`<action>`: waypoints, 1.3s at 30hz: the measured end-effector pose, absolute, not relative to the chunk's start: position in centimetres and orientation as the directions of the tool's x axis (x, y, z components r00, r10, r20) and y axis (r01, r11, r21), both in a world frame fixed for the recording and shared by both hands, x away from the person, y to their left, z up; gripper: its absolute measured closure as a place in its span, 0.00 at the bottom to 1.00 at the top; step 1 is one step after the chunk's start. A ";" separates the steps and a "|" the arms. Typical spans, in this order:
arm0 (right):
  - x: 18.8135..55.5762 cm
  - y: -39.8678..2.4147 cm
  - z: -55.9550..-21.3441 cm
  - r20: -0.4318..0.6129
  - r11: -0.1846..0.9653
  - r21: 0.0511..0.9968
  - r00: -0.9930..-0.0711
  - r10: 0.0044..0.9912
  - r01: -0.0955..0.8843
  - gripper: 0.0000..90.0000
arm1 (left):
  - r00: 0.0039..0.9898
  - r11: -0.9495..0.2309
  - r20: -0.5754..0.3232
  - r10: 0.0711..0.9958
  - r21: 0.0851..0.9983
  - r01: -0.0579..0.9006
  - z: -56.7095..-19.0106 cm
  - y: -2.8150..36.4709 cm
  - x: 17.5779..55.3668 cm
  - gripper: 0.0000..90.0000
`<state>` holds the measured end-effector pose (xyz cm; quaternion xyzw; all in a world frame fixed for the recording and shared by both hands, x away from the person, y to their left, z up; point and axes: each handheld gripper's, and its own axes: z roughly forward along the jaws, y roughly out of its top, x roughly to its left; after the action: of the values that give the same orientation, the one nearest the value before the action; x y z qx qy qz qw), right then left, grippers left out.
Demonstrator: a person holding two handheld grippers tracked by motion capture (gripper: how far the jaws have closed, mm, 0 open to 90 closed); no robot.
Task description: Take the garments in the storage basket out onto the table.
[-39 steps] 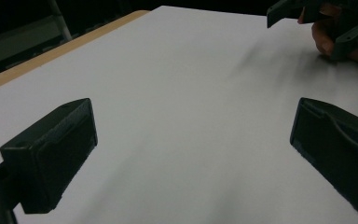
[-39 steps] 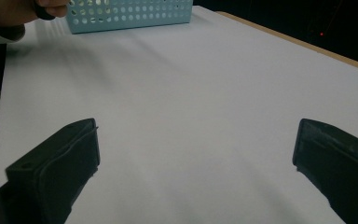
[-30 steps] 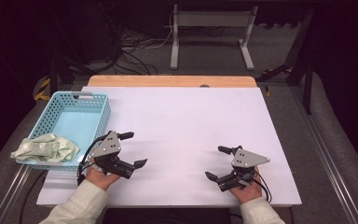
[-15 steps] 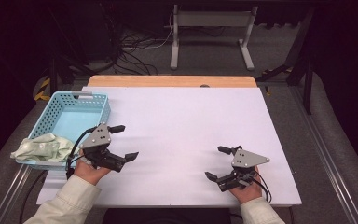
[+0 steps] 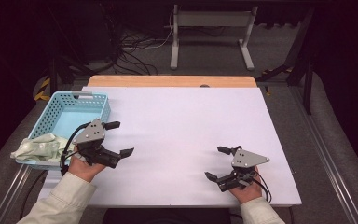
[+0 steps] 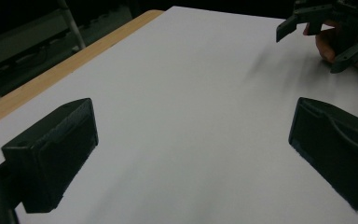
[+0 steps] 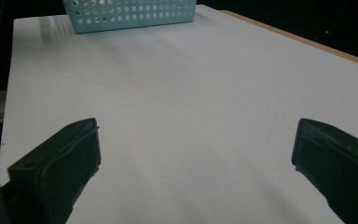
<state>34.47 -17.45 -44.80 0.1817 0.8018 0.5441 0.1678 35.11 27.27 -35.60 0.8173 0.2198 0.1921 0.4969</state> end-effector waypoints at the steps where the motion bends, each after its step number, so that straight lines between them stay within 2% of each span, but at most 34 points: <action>1: 34.5 -17.4 -44.8 -0.071 0.342 0.934 -0.878 0.473 0.108 0.02 | 0.829 -0.408 0.093 0.552 0.897 0.171 -35.5 27.4 35.1 0.02; 23: 34.5 -17.4 -44.8 -0.072 0.344 0.933 -0.878 0.473 0.109 0.02 | 0.796 -0.421 0.110 0.595 0.886 0.192 -34.1 29.6 35.9 0.02; 39: 34.5 -17.4 -44.9 -0.065 0.343 0.932 -0.879 0.473 0.116 0.02 | 0.748 -0.439 0.135 0.650 0.870 0.225 -32.4 32.9 36.0 0.02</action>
<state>34.50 -17.40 -44.86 0.1834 0.8028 0.5429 0.1646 35.96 32.86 -32.44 0.8158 0.2681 0.2326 0.4566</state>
